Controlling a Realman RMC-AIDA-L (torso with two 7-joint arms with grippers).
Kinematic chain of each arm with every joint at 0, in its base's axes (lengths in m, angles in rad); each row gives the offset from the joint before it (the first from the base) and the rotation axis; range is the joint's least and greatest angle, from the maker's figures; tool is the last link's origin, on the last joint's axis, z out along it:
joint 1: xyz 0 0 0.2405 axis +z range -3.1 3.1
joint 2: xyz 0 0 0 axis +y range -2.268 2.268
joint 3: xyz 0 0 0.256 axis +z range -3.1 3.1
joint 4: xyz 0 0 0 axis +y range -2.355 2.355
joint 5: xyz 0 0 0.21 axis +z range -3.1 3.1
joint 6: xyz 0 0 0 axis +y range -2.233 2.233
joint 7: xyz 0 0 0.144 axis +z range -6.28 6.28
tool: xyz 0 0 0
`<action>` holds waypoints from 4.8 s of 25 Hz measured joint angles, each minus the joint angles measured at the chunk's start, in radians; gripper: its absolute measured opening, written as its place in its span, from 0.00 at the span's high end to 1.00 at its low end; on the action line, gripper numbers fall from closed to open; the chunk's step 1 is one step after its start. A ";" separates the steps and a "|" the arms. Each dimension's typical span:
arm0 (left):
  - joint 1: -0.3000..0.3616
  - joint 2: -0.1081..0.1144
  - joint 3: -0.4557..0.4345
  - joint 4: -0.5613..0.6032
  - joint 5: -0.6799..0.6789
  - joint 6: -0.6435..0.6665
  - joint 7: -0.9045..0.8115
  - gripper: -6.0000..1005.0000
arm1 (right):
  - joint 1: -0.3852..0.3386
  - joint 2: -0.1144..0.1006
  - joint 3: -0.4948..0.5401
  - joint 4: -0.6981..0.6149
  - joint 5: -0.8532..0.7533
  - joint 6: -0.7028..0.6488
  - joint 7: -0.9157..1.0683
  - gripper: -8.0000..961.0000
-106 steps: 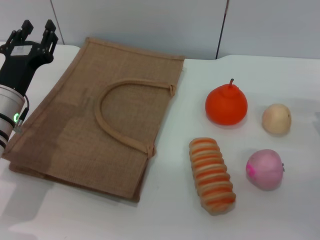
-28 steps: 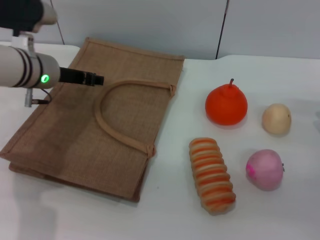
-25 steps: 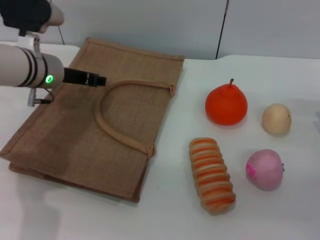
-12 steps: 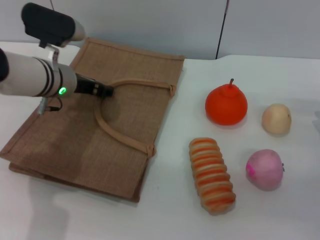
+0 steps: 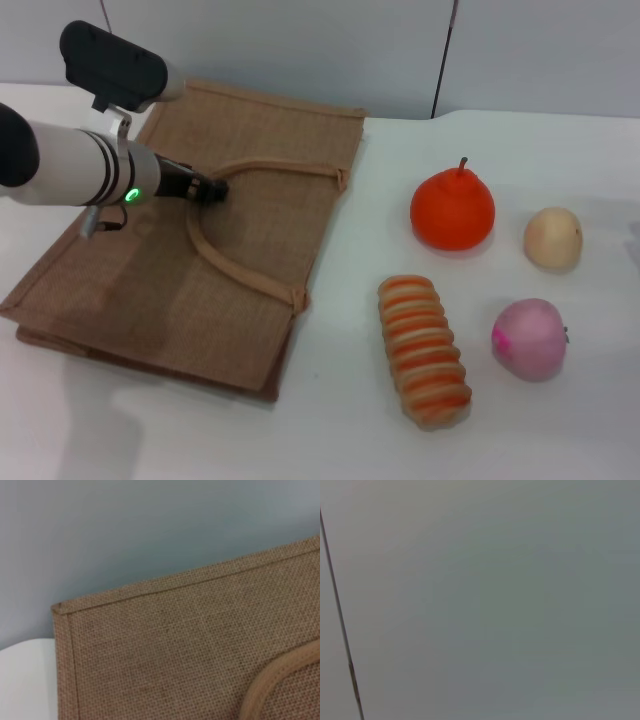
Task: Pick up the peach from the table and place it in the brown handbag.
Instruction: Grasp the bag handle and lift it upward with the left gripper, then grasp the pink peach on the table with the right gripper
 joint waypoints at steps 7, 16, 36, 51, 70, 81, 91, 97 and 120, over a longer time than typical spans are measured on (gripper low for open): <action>-0.005 -0.002 0.005 -0.006 0.001 0.004 0.014 0.46 | 0.000 0.000 0.000 0.000 0.000 0.000 0.000 0.11; -0.004 -0.002 0.006 -0.006 -0.001 -0.003 0.016 0.69 | 0.000 0.000 0.000 -0.002 0.002 0.000 0.000 0.11; 0.111 0.000 -0.003 0.104 -0.284 0.080 0.092 0.87 | 0.000 -0.010 -0.058 0.010 -0.227 0.099 0.027 0.11; 0.172 0.023 -0.386 -0.090 -1.126 -0.454 0.915 0.87 | 0.007 -0.065 -0.440 0.215 -0.496 0.111 0.349 0.12; 0.123 0.076 -0.606 -0.291 -1.151 -0.856 1.048 0.87 | 0.012 -0.181 -0.757 0.196 -0.498 0.063 0.583 0.12; 0.121 0.076 -0.609 -0.293 -1.153 -0.874 1.045 0.87 | 0.067 -0.187 -0.839 0.123 -0.502 0.028 0.643 0.12; 0.122 0.072 -0.609 -0.293 -1.153 -0.874 1.048 0.87 | 0.094 -0.188 -0.860 0.070 -0.500 0.037 0.644 0.13; 0.122 0.071 -0.609 -0.293 -1.153 -0.874 1.049 0.87 | 0.094 -0.189 -0.865 0.070 -0.499 0.037 0.644 0.13; 0.122 0.073 -0.609 -0.293 -1.153 -0.874 1.044 0.87 | 0.094 -0.197 -0.898 0.069 -0.497 0.038 0.635 0.30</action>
